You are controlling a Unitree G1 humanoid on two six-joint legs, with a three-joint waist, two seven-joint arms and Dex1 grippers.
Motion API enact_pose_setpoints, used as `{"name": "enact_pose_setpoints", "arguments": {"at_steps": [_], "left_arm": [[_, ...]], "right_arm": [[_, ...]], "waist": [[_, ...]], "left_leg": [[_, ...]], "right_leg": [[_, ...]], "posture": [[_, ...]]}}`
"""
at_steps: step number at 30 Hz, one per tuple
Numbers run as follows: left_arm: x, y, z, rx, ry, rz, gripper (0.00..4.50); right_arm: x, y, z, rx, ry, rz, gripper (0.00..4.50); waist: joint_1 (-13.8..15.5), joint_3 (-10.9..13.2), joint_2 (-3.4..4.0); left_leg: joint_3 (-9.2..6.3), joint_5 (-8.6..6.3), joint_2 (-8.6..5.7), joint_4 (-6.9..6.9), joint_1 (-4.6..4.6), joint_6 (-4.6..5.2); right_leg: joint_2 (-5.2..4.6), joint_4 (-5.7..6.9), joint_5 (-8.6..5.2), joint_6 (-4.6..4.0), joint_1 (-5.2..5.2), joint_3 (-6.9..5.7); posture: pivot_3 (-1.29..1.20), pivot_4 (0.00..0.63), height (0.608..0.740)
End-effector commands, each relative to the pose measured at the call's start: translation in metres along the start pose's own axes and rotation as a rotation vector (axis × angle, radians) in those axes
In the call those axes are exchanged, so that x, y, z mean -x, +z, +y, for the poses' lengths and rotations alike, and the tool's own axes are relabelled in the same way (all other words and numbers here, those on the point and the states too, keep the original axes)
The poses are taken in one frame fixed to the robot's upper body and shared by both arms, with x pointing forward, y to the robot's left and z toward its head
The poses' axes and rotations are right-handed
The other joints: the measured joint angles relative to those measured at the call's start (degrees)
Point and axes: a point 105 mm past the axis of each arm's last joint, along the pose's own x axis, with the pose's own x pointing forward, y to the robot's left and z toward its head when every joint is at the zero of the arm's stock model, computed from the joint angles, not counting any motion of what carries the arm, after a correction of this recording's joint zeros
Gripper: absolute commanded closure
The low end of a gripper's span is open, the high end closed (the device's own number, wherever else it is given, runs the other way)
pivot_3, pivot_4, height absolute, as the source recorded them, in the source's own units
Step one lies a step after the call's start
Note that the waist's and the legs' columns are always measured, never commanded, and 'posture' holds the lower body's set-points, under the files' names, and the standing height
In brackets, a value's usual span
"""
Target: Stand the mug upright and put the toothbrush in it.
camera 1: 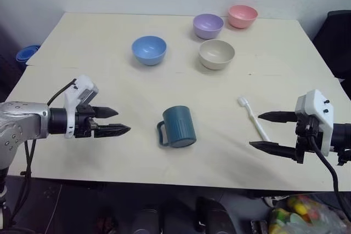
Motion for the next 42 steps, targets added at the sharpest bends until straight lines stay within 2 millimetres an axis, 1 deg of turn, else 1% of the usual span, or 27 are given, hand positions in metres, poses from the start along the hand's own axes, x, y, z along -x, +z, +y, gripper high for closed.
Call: {"name": "enact_pose_setpoints", "arguments": {"at_steps": [1,2,3,5,6,7,8,9,13,15,17,18,21,24,27,32,37,42], "left_arm": [[-0.012,-0.002,-0.008,0.140,-0.026,0.056,0.03],[-0.018,-0.002,-0.013,0.152,-0.044,0.075,0.03],[-0.023,-0.001,-0.015,0.154,-0.049,0.086,0.20],[-0.033,-0.002,-0.017,0.156,-0.048,0.117,0.62],[-0.036,-0.005,-0.020,0.162,-0.076,0.138,0.91],[-0.039,-0.007,-0.024,0.170,-0.098,0.162,1.26],[-0.042,-0.009,-0.026,0.165,-0.104,0.181,1.50],[-0.044,-0.011,-0.026,0.174,-0.102,0.196,1.84],[-0.058,-0.015,-0.008,0.267,-0.001,0.207,1.84],[-0.063,-0.014,-0.004,0.311,0.011,0.208,1.84],[-0.074,-0.012,-0.001,0.360,0.018,0.209,1.84],[-0.078,-0.010,-0.002,0.381,0.015,0.210,1.84],[-0.088,-0.002,-0.011,0.417,-0.052,0.201,1.84],[-0.094,0.006,-0.017,0.440,-0.082,0.191,1.84],[-0.097,0.004,-0.019,0.439,-0.070,0.221,1.84],[-0.110,0.000,-0.024,0.410,-0.041,0.316,1.84],[-0.115,0.000,-0.027,0.391,-0.036,0.366,1.84],[-0.124,-0.003,-0.024,0.380,0.001,0.424,1.84]], "right_arm": [[0.004,0.021,0.014,0.077,0.042,-0.048,0.00],[0.003,0.023,0.017,0.084,0.058,-0.052,0.00],[0.002,0.025,0.019,0.090,0.070,-0.053,0.00],[0.000,0.026,0.019,0.103,0.073,-0.052,0.38],[-0.001,0.027,0.020,0.109,0.073,-0.053,0.58],[-0.002,0.028,0.019,0.116,0.067,-0.052,0.94],[-0.002,0.028,0.018,0.124,0.059,-0.050,1.22],[-0.003,0.028,0.018,0.125,0.058,-0.049,1.26],[-0.005,0.031,0.022,0.135,0.080,-0.058,1.26],[-0.006,0.031,0.024,0.141,0.086,-0.055,1.26],[-0.006,0.031,0.026,0.147,0.093,-0.057,1.26],[-0.006,0.032,0.026,0.149,0.093,-0.060,1.26],[-0.007,0.032,0.026,0.147,0.087,-0.064,1.26],[-0.007,0.030,0.025,0.144,0.076,-0.062,1.26],[-0.008,0.028,0.026,0.144,0.072,-0.063,1.26],[-0.010,0.029,0.024,0.146,0.053,-0.082,1.26],[-0.012,0.029,0.023,0.146,0.033,-0.091,1.26],[-0.012,0.029,0.025,0.144,0.013,-0.108,1.26]], "waist": [[0.1,0.0,-0.05],[0.1,0.0,-0.11],[0.1,0.0,-0.19],[0.0,0.0,-0.33],[0.0,-0.1,-0.38],[0.0,-0.1,-0.38],[-0.2,-0.1,-0.38],[-0.2,-0.1,-0.38],[-0.1,-0.1,-0.38],[0.0,0.0,-0.40],[0.2,0.0,-0.41],[0.3,0.0,-0.42],[0.2,0.0,-0.44],[0.0,0.0,-0.44],[0.0,0.0,-0.44],[0.1,0.0,-0.45],[0.2,0.0,-0.45],[0.3,0.0,-0.45]], "left_leg": [[0.00,0.00,0.01,0.01,0.00,0.01],[-0.04,0.01,0.00,0.02,-0.01,0.02],[-0.04,0.02,-0.02,0.05,-0.03,0.03],[-0.05,0.01,-0.03,0.06,-0.03,0.03],[-0.06,0.01,-0.02,0.06,-0.03,0.03],[-0.07,0.01,-0.01,0.06,-0.03,0.02],[-0.08,0.01,0.03,0.06,-0.02,0.02],[-0.06,0.01,0.07,0.06,0.01,0.00],[-0.08,0.02,0.07,0.06,0.03,-0.02],[-0.09,0.02,0.05,0.10,0.01,-0.02],[-0.12,0.02,0.00,0.13,-0.01,-0.02],[-0.17,0.03,-0.03,0.17,-0.04,-0.01],[-0.22,0.03,-0.04,0.25,-0.08,-0.01],[-0.22,0.03,-0.03,0.25,-0.06,-0.01],[-0.22,0.02,-0.03,0.25,-0.06,-0.02],[-0.20,0.03,-0.09,0.28,-0.04,-0.03],[-0.21,0.03,-0.17,0.34,-0.05,-0.03],[-0.20,0.03,-0.26,0.36,-0.04,-0.03]], "right_leg": [[-0.02,0.01,0.00,0.01,0.01,0.01],[-0.03,0.01,0.02,0.03,0.03,0.01],[-0.04,0.01,0.02,0.04,0.03,0.00],[-0.03,0.01,0.02,0.04,0.03,0.00],[-0.03,0.02,0.02,0.04,0.03,0.00],[-0.01,0.02,0.02,0.04,0.03,0.00],[-0.01,0.02,0.02,0.04,0.03,0.00],[-0.02,0.03,0.02,0.03,0.02,0.04],[-0.04,0.05,0.02,0.03,0.03,0.05],[-0.07,0.07,0.02,0.03,0.03,0.05],[-0.11,0.07,0.02,0.03,0.03,0.04],[-0.13,0.09,0.02,0.04,0.04,0.04],[-0.13,0.09,0.03,0.05,0.05,0.03],[-0.11,0.13,0.03,0.05,0.05,0.03],[-0.10,0.13,0.03,0.05,0.05,0.03],[-0.10,0.17,0.03,0.05,0.05,0.05],[-0.13,0.17,0.03,0.05,0.08,0.05],[-0.10,0.16,0.03,0.06,0.11,0.03]], "posture": [[0.00,0.150,0.740],[0.00,0.150,0.740],[0.00,0.150,0.740],[0.00,0.150,0.740],[0.00,0.150,0.740],[0.00,0.150,0.740],[0.00,0.150,0.740],[0.00,0.150,0.740],[0.00,0.150,0.740],[0.00,0.150,0.740],[0.00,0.150,0.740],[0.00,0.150,0.740],[0.00,0.150,0.740],[0.00,0.150,0.740],[0.00,0.150,0.740],[0.00,0.150,0.740],[0.00,0.150,0.740],[0.00,0.150,0.740]]}}
